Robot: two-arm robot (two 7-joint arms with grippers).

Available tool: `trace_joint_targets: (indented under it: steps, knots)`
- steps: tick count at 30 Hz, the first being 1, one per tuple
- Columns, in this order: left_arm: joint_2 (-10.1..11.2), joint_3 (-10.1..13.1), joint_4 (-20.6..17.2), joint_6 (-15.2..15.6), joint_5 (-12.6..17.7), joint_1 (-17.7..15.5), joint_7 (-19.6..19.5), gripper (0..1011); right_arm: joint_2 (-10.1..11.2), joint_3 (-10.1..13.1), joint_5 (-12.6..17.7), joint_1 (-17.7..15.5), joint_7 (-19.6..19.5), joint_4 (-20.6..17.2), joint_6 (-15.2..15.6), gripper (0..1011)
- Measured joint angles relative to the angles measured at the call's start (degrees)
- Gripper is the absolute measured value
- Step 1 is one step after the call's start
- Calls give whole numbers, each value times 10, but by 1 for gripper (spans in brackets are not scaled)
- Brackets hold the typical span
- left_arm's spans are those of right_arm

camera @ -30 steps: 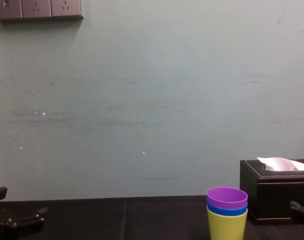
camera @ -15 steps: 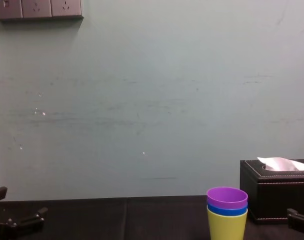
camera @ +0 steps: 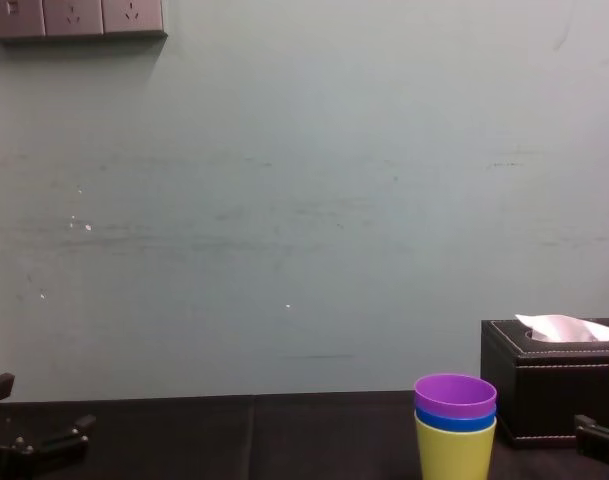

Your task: Stack the three plastic cups sequentially using one hand.

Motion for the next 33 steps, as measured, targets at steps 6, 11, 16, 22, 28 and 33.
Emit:
trace_joint_targets:
  steps: [6,11,16,22,28,33]
  knots:
    - [0,0,0,0,0,0,0,1010,0,0,0,0,0,0,0,1000]
    - [0,0,0,0,0,0,0,1010,0,0,1,0,0,-1,0,1000]
    - [0,0,0,0,0,0,0,1010,0,0,1,0,0,-1,0,1000]
    - [0,0,0,0,0,0,0,1010,0,0,1,0,0,-1,0,1000]
    - [0,0,0,0,0,0,0,1010,0,0,1,0,0,-1,0,1000]
    - [0,0,0,0,0,0,0,1010,0,0,1,0,0,-1,0,1000]
